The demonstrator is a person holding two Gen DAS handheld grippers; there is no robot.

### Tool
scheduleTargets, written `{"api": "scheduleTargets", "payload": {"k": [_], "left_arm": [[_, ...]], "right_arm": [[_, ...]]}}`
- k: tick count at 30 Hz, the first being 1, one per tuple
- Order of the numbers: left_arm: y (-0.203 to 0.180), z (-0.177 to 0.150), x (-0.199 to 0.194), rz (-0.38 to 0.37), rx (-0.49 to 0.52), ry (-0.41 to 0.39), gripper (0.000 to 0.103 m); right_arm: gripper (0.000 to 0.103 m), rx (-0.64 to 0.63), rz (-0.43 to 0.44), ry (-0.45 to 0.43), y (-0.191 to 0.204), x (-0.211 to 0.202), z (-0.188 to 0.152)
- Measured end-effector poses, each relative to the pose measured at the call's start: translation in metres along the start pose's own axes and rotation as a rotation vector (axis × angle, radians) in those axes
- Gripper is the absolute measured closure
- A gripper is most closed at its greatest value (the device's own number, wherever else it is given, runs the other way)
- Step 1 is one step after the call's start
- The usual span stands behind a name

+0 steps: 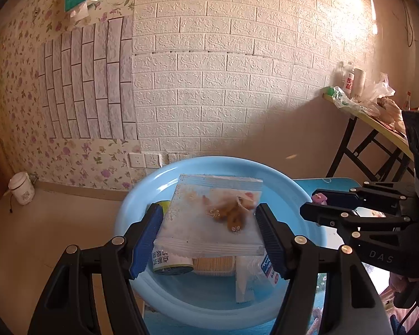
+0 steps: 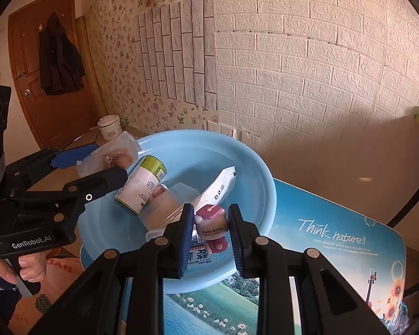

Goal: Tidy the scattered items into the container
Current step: 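Open both grippers to drop the snack bag and figure into the basin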

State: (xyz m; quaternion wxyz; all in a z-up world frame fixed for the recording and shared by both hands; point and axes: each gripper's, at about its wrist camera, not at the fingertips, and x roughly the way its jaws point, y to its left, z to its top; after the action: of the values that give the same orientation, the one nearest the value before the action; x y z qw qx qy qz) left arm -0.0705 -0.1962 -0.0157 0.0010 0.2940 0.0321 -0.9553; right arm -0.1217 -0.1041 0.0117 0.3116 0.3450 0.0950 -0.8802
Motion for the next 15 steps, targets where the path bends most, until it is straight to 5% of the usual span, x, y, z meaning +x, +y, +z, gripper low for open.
{"api": "scheduleTargets", "payload": {"k": [15], "left_arm": [[0.020,0.018,0.001,0.090,-0.089,-0.011,0.036]], "right_arm": [[0.077,0.143,-0.079,0.021,0.003,0.021,0.017]]}}
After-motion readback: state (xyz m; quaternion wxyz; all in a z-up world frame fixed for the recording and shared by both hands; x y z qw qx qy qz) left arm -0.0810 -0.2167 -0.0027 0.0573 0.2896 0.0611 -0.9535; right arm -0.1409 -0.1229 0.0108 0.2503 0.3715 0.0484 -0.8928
